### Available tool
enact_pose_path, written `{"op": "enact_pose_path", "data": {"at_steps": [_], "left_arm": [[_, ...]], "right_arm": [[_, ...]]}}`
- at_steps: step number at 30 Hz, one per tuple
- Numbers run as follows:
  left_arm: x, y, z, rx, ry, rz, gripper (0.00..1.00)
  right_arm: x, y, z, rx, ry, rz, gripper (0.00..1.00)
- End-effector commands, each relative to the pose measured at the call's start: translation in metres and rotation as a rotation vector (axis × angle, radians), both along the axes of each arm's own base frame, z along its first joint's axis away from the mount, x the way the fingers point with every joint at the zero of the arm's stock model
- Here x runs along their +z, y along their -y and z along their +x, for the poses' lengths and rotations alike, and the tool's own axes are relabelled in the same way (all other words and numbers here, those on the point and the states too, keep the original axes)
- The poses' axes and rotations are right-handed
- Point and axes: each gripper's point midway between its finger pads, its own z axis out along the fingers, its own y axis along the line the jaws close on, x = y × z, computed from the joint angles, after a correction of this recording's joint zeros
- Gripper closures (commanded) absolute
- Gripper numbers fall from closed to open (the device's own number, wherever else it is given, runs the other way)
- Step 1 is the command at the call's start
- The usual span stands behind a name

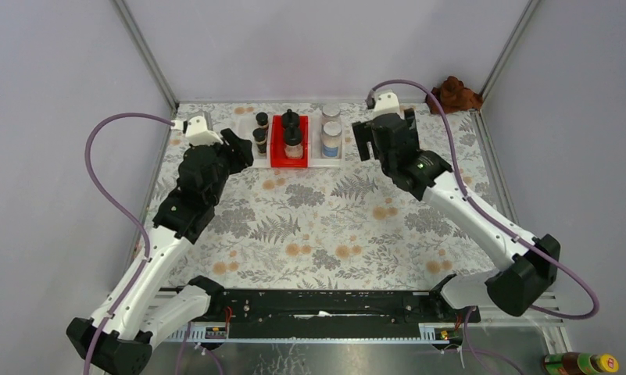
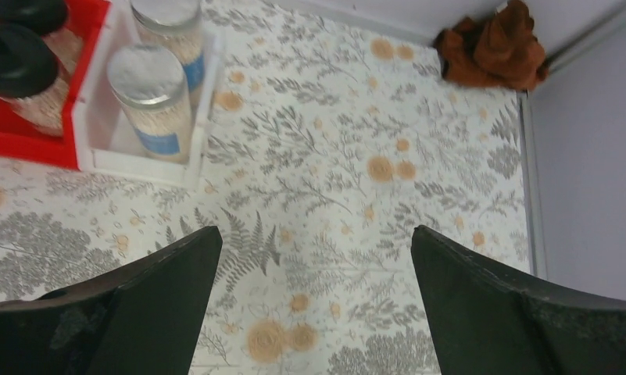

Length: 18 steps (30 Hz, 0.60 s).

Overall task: Organize the condiment bottles
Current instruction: Reset both arms

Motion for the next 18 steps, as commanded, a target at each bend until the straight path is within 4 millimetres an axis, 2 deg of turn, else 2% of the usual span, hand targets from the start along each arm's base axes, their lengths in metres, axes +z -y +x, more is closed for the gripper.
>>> {"op": "enact_pose_path", "data": {"at_steps": [1, 5, 11, 15, 18], "left_arm": [[-0.022, -0.011, -0.003, 0.041, -0.035, 0.064, 0.39], [-0.039, -0.013, 0.004, 0.051, -0.044, 0.119, 0.39], [-0.060, -0.013, 0.029, 0.054, -0.085, 0.225, 0.40], [-0.067, -0.029, 0.042, 0.087, -0.111, 0.233, 0.40], [-0.071, -0.053, 0.046, 0.135, -0.103, 0.202, 0.41]], "right_arm": [[-0.003, 0.033, -0.021, -0.126, 0.027, 0.035, 0.00], [-0.008, 0.043, -0.030, -0.160, 0.040, 0.064, 0.00], [-0.003, 0.056, -0.036, -0.205, 0.123, 0.110, 0.00], [-0.002, 0.066, -0.038, -0.238, 0.154, 0.104, 0.00], [0.001, 0.073, -0.042, -0.260, 0.172, 0.114, 0.00]]}}
